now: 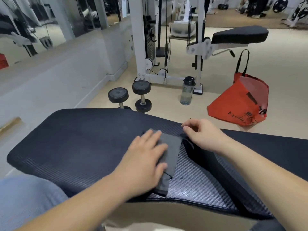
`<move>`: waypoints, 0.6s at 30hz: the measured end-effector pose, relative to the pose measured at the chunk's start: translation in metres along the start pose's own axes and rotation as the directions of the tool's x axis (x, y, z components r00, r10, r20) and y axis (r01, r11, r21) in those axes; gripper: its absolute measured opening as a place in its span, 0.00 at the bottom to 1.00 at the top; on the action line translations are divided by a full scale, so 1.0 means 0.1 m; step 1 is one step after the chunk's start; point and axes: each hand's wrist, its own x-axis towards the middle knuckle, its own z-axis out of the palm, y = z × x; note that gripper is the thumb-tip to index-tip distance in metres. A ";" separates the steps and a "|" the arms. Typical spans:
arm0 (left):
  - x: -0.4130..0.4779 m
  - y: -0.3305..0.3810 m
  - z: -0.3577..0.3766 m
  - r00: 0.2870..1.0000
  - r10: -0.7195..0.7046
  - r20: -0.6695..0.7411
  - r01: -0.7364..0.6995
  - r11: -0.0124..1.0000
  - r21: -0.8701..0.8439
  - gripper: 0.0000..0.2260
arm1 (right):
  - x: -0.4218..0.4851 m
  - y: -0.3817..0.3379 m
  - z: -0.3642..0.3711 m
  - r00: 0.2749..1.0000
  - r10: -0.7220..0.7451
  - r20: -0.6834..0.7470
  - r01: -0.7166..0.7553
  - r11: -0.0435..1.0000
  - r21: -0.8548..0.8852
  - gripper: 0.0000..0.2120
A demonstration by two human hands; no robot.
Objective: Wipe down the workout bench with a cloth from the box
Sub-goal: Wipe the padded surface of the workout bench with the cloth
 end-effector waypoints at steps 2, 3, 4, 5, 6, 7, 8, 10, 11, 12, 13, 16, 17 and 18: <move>0.05 0.10 0.14 0.985 0.003 0.175 -0.022 0.994 0.106 0.31 | 0.06 0.03 0.03 0.999 -0.019 -0.026 0.018 1.000 -0.015 0.10; 0.09 0.10 0.19 0.972 -0.011 0.235 -0.012 0.996 0.093 0.32 | 0.08 0.04 0.04 0.999 -0.024 -0.041 0.023 1.000 -0.015 0.10; 0.11 0.09 0.23 0.965 -0.005 0.262 -0.013 0.998 0.068 0.33 | 0.12 0.06 0.05 0.998 -0.028 -0.055 0.027 0.999 -0.019 0.11; 0.12 0.06 0.26 0.961 0.008 0.278 -0.026 0.998 0.062 0.35 | 0.15 0.07 0.06 0.997 -0.032 -0.066 0.031 0.999 -0.024 0.12; 0.13 0.03 0.27 0.956 0.027 0.292 -0.050 0.996 0.073 0.36 | 0.20 0.08 0.08 0.996 -0.035 -0.076 0.033 0.999 -0.032 0.12; 0.15 -0.01 0.27 0.950 0.051 0.308 -0.082 0.992 0.091 0.37 | 0.25 0.10 0.09 0.996 -0.036 -0.083 0.033 0.999 -0.040 0.13; 0.20 -0.06 0.26 0.944 0.076 0.323 -0.116 0.987 0.108 0.36 | 0.30 0.11 0.09 0.995 -0.035 -0.089 0.031 0.998 -0.046 0.13; 0.38 -0.21 0.24 0.937 0.109 0.331 -0.165 0.975 0.148 0.33 | 0.37 0.15 0.11 0.995 -0.031 -0.097 0.024 0.997 -0.074 0.13; 0.53 -0.32 0.22 0.943 0.098 0.317 -0.157 0.974 0.166 0.32 | 0.39 0.17 0.12 0.995 -0.026 -0.094 0.016 0.995 -0.100 0.14; 0.70 -0.46 0.20 0.951 0.054 0.303 -0.113 0.977 0.180 0.31 | 0.39 0.19 0.11 0.996 -0.020 -0.085 0.008 0.991 -0.133 0.14; 0.85 -0.60 0.17 0.955 -0.019 0.296 -0.037 0.983 0.182 0.31 | 0.37 0.21 0.10 0.997 -0.016 -0.071 0.004 0.985 -0.171 0.15; 1.17 -0.87 0.16 0.930 -0.262 0.257 0.229 0.962 0.151 0.31 | 0.30 0.28 0.02 1.000 -0.009 -0.020 0.003 0.958 -0.287 0.17; 1.18 -0.82 0.19 0.924 -0.300 0.236 0.273 0.951 0.143 0.31 | 0.30 0.29 0.00 1.000 -0.006 -0.006 0.004 0.950 -0.312 0.17; 1.14 -0.69 0.23 0.925 -0.308 0.220 0.282 0.949 0.142 0.32 | 0.31 0.27 -0.02 1.000 0.000 -0.003 -0.001 0.945 -0.327 0.18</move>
